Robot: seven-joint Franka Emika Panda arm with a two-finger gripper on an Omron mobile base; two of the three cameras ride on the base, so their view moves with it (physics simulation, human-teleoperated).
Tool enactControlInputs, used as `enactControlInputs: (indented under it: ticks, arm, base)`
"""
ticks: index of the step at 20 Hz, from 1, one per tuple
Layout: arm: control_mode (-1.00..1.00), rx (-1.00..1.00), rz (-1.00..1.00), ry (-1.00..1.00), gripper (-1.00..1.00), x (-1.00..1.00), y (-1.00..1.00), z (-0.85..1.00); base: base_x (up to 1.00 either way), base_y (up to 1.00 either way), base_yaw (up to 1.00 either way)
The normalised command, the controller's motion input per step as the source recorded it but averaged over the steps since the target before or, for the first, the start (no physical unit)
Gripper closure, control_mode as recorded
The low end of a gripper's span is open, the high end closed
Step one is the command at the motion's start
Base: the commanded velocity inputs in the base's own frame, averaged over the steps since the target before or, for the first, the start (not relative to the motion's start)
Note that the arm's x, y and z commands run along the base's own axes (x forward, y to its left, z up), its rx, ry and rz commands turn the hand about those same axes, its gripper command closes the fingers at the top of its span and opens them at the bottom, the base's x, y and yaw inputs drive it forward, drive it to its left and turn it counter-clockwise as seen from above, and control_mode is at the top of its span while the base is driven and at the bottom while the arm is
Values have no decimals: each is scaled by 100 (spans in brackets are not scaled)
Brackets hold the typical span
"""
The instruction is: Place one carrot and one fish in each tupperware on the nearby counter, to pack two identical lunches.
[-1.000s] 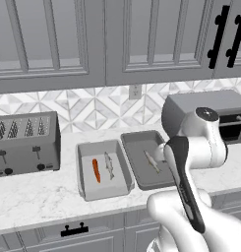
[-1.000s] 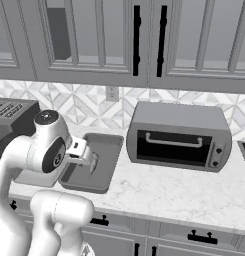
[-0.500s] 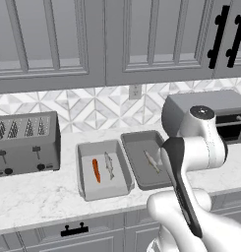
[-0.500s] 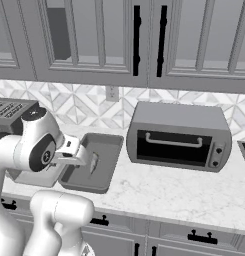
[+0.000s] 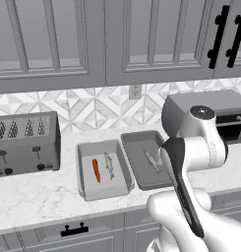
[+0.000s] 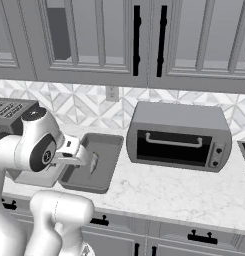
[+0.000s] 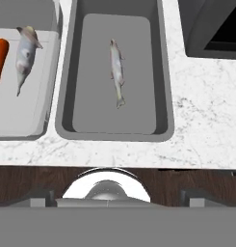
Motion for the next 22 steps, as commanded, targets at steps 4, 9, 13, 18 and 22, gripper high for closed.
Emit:
enactControlInputs:
  ticks: [4,9,13,18,22]
  arm:
    - [100,0,0,0,-100,0,0,0]
    - [100,0,0,0,-100,0,0,0]
    - [100,0,0,0,-100,0,0,0]
    - [100,0,0,0,-100,0,0,0]
    - [100,0,0,0,-100,0,0,0]
  base:
    - [-4,5,11]
    - [-72,14,67]
    - [-26,0,94]
    - [-1,0,100]
    - [0,4,100]
